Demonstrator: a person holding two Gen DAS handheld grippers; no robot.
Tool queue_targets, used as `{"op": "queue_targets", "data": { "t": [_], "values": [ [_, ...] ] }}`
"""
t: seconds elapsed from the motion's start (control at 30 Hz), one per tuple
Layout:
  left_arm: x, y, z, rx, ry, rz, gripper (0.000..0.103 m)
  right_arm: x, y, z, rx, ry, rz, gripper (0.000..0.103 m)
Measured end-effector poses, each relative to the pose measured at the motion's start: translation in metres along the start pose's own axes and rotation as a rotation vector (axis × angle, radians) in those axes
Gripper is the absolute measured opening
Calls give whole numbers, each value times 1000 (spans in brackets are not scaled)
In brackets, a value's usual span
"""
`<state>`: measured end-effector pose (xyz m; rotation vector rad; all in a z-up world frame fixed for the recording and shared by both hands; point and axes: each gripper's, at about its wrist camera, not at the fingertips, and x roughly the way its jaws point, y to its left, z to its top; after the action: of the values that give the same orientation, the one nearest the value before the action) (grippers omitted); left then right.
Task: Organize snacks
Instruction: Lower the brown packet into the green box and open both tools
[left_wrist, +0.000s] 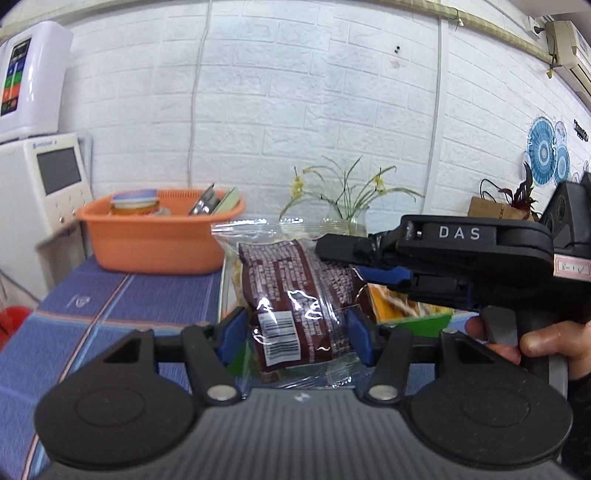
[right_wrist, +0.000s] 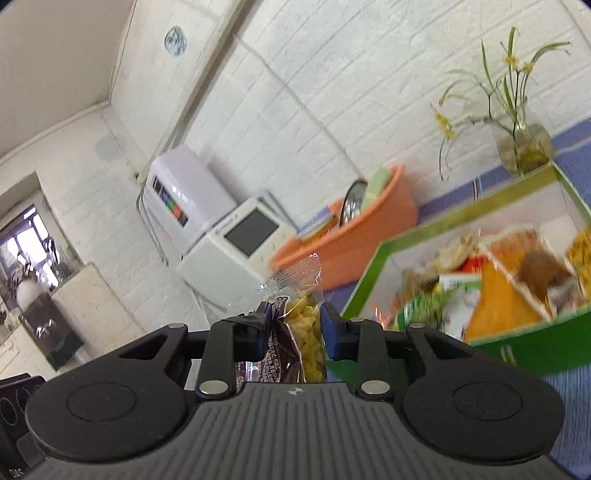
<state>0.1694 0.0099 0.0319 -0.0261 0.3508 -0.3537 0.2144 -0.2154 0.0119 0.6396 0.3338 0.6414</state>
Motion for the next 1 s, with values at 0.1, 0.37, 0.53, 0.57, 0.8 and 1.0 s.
{"op": "queue_targets", "data": {
  "t": [0.1, 0.37, 0.53, 0.57, 0.8, 1.0],
  "values": [
    [24, 0, 14, 22, 3, -6, 56, 6, -16, 4, 48, -70, -21, 52],
    [91, -7, 36, 12, 54, -61, 56, 15, -44, 36, -21, -115, -113, 52],
    [119, -19, 30, -12, 58, -81, 57, 12, -44, 39, -121, -150, -201, 53],
    [121, -21, 26, -15, 52, -78, 57, 12, -44, 39, -125, -148, -210, 53],
    [127, -11, 16, -58, 69, -79, 57, 24, -59, 31, -74, -117, -212, 52],
    [132, -9, 13, -61, 77, -66, 58, 27, -67, 28, -33, -110, -226, 52]
  ]
}}
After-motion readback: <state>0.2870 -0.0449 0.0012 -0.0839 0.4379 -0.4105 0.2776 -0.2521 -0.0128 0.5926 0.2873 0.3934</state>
